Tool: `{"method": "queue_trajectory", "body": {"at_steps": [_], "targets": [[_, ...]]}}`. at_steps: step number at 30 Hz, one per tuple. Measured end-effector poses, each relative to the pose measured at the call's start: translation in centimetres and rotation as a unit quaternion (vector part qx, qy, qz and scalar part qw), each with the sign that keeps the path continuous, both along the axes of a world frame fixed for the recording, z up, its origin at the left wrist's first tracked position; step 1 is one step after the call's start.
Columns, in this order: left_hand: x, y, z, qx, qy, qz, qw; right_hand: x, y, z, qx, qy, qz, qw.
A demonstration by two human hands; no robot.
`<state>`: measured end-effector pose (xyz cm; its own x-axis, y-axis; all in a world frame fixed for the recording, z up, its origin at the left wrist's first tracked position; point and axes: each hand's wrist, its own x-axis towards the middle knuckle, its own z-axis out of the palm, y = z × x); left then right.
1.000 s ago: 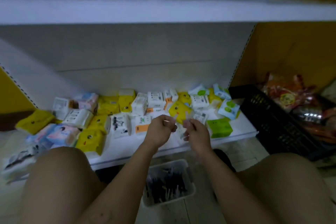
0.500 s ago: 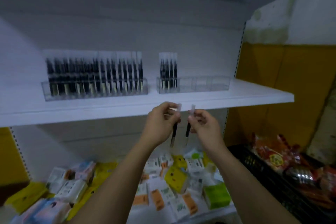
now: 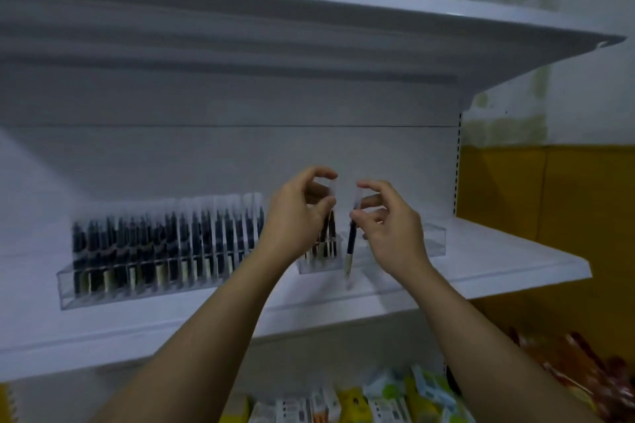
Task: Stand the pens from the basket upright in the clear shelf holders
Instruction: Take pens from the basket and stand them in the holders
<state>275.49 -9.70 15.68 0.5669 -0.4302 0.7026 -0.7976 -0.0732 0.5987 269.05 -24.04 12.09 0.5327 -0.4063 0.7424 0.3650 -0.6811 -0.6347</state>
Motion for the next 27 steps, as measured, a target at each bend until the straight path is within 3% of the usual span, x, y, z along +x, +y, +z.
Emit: {"method": "queue_trajectory", "body": {"at_steps": [7,22,27], "targets": [[4.1,-2.3,2.5,-0.025,-0.055,0.046,0.997,4.8,-2.5,3.1,0.007,-0.048,-0.011,0.999],[7.2,-4.8,0.5,0.028,-0.076,0.106,0.991,8.0,-5.1,2.2,0.049,-0.032,0.017,0.998],[8.2,-5.0,-1.3,0.07,-0.106,0.143,0.982,7.9,-3.9,1.0,-0.035,0.02,0.004,0.999]]}}
